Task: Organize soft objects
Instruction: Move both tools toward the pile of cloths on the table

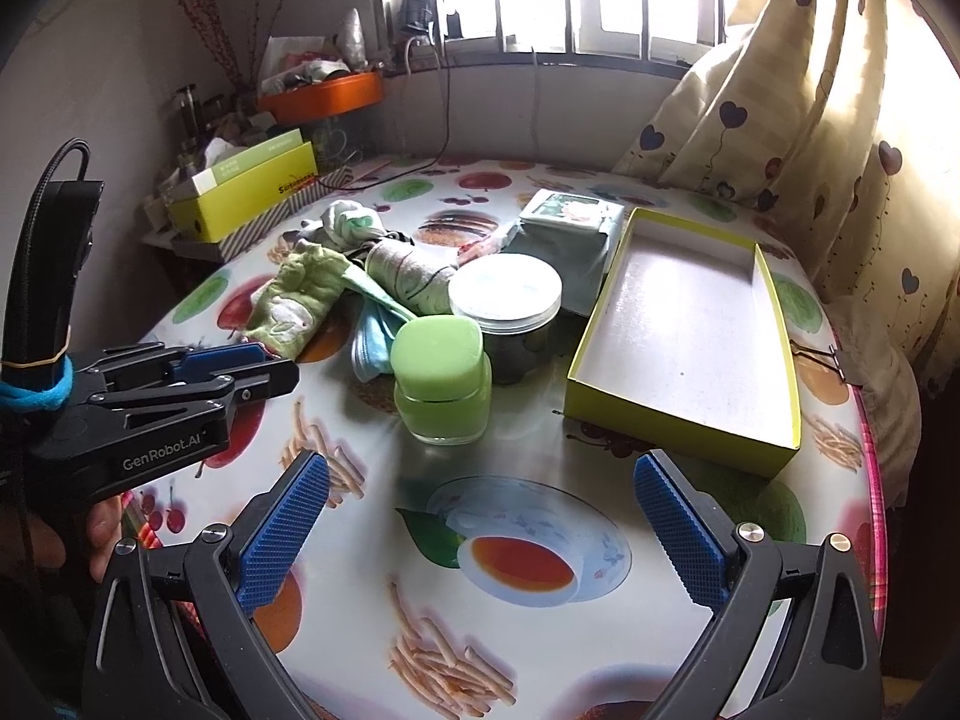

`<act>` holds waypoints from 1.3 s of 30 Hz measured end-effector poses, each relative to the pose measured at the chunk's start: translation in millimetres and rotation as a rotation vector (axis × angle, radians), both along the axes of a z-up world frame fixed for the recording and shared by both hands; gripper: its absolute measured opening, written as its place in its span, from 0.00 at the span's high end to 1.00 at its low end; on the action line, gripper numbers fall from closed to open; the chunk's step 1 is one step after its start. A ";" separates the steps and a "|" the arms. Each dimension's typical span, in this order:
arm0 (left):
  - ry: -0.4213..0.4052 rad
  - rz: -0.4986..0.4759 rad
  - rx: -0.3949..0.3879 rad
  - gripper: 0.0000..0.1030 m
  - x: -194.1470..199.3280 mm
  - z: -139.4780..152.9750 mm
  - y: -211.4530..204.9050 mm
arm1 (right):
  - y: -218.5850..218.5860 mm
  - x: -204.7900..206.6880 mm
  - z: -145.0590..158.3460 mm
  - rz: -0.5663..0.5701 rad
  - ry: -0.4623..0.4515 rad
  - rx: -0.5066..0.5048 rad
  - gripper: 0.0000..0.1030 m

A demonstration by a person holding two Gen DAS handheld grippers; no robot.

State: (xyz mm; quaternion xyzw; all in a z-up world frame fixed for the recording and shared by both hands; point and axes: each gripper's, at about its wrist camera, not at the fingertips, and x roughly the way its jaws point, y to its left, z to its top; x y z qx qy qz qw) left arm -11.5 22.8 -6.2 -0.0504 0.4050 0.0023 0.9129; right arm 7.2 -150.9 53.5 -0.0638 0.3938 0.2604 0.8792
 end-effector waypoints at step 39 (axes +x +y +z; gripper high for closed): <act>0.003 0.013 -0.019 0.68 5.1 -3.6 9.7 | 11.8 9.4 -10.1 0.071 0.059 0.034 0.00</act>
